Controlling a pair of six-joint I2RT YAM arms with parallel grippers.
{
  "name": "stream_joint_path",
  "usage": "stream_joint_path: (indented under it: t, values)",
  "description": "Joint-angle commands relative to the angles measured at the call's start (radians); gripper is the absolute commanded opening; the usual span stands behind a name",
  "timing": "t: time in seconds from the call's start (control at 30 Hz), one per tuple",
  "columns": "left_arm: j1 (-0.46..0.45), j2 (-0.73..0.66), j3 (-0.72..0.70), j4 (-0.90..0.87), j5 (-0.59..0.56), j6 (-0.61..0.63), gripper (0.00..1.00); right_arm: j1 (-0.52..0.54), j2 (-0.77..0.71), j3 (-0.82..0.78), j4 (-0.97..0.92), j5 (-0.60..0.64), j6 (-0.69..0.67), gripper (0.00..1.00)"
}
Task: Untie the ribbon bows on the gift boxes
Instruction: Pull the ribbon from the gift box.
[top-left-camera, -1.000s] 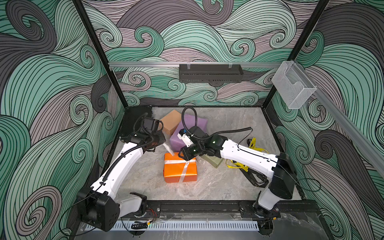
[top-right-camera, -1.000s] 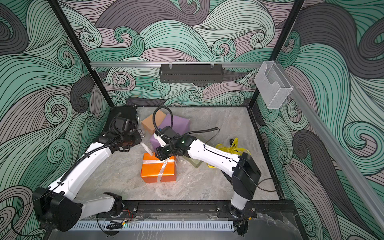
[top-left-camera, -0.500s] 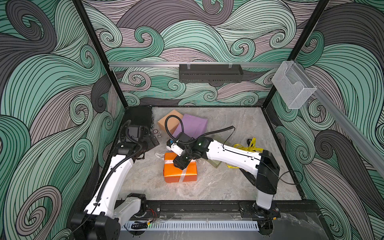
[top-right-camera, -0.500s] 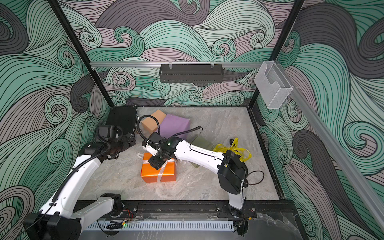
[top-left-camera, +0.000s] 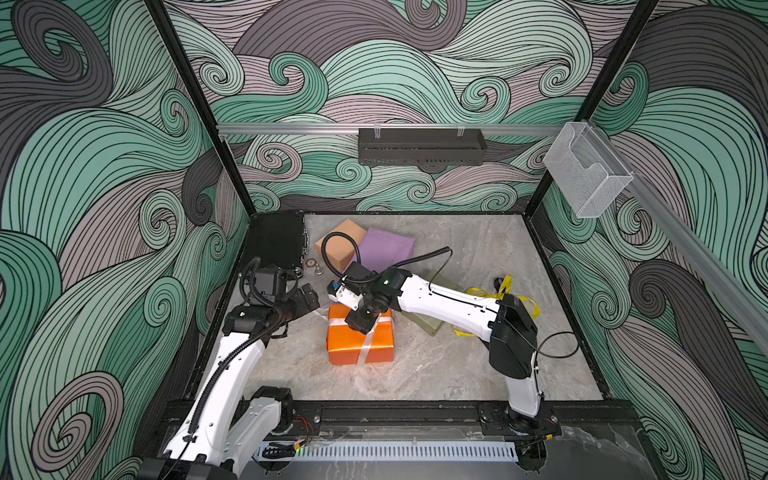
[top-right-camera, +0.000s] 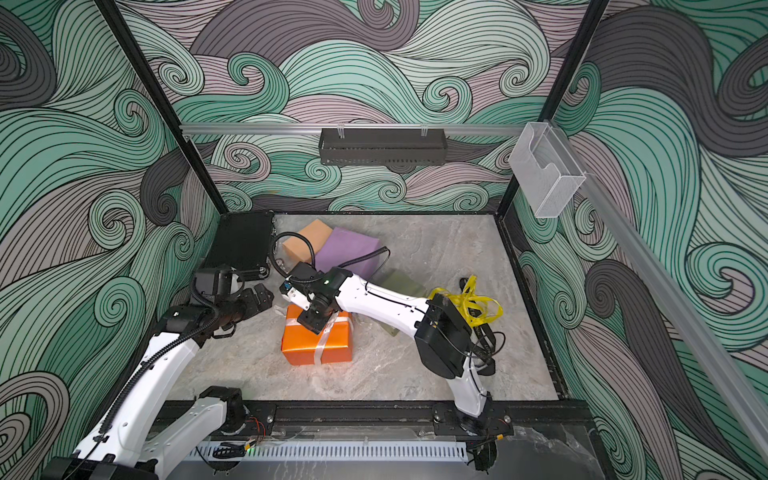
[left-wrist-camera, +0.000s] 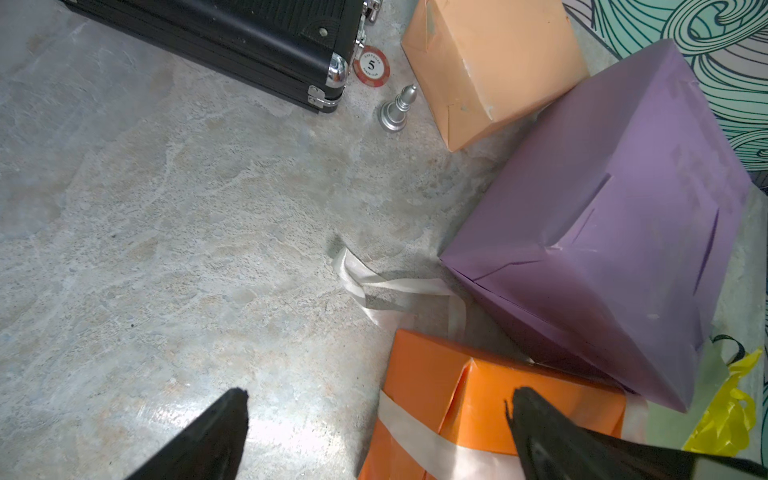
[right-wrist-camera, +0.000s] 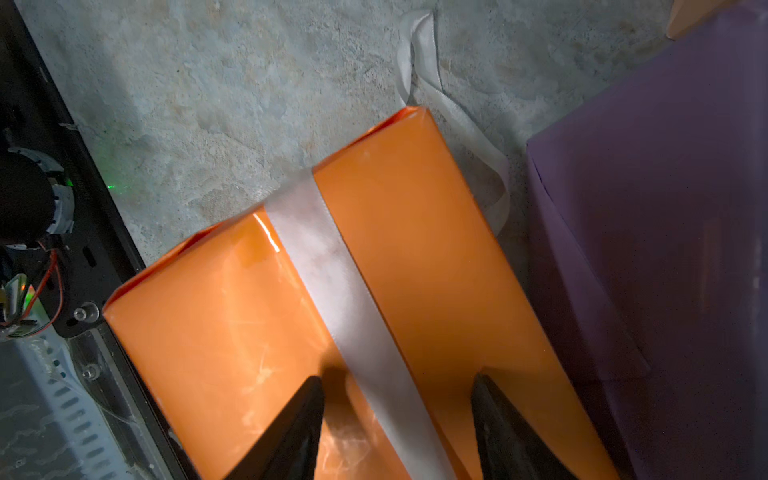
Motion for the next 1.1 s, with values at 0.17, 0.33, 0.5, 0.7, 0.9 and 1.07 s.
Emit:
stream_joint_path:
  t: [0.17, 0.33, 0.5, 0.7, 0.9, 1.07]
  values:
    - [-0.004, -0.005, 0.008, 0.01, 0.025, 0.013, 0.98, -0.011, 0.059, 0.049, -0.09, -0.015, -0.012, 0.53]
    - [-0.004, -0.008, 0.01, 0.011, 0.026, 0.013, 0.99, 0.019, 0.031, -0.007, -0.089, 0.004, -0.016, 0.43]
    - [-0.004, -0.009, 0.01, 0.011, 0.029, 0.013, 0.99, 0.031, 0.022, -0.023, -0.088, 0.036, -0.004, 0.29]
    - [-0.004, -0.013, 0.01, 0.011, 0.032, 0.013, 0.99, 0.039, 0.007, -0.03, -0.082, 0.038, 0.008, 0.17]
    - [-0.004, -0.013, 0.009, 0.013, 0.034, 0.013, 0.98, 0.039, -0.012, -0.038, -0.079, 0.014, 0.008, 0.09]
    - [-0.004, -0.016, 0.01, 0.013, 0.035, 0.014, 0.99, 0.038, -0.022, -0.031, -0.065, 0.012, 0.014, 0.0]
